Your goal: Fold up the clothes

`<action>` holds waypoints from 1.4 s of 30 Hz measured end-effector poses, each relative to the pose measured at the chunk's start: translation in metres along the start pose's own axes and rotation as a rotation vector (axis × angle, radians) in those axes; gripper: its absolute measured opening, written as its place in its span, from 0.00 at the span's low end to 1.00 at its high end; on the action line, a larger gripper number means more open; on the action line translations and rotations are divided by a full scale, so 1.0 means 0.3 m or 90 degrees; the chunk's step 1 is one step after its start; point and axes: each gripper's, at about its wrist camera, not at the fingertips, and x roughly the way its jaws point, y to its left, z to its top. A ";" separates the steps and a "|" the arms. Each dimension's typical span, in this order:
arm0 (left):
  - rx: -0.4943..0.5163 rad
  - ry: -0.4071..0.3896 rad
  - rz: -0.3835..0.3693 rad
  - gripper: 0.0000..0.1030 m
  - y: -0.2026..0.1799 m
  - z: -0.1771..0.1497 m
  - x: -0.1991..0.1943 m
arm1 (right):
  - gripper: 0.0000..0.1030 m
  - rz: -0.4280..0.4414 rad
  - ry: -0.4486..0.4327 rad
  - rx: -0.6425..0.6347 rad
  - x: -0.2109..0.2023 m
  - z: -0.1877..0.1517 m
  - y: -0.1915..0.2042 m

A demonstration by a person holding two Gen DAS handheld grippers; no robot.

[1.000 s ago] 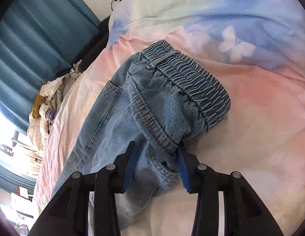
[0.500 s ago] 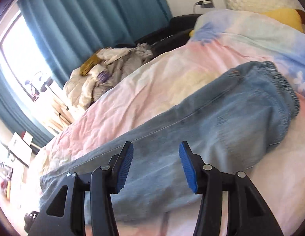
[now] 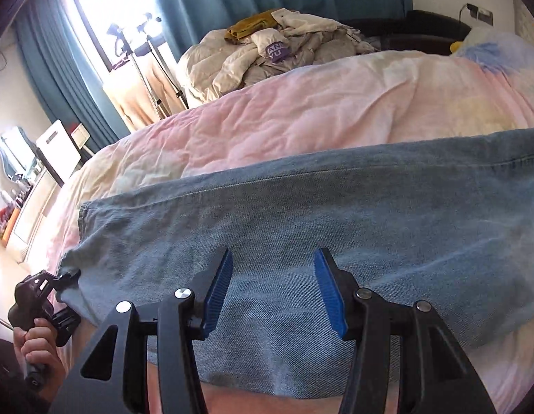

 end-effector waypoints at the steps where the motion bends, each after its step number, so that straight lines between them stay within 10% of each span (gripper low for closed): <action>1: 0.008 -0.004 0.003 0.21 -0.014 0.002 0.016 | 0.49 0.003 0.006 0.015 0.007 0.004 -0.018; 9: 0.151 -0.073 0.053 0.19 -0.141 -0.004 0.018 | 0.49 -0.026 -0.011 0.053 -0.022 0.030 -0.063; 23: 0.582 -0.140 0.137 0.16 -0.596 -0.253 0.096 | 0.49 -0.019 -0.097 0.111 -0.196 0.056 -0.179; 33: 0.711 -0.064 0.157 0.16 -0.592 -0.623 0.311 | 0.49 -0.027 -0.064 0.182 -0.113 0.054 -0.289; 42: 0.710 0.026 0.226 0.16 -0.395 -0.740 0.476 | 0.49 0.004 -0.029 0.226 -0.074 0.042 -0.343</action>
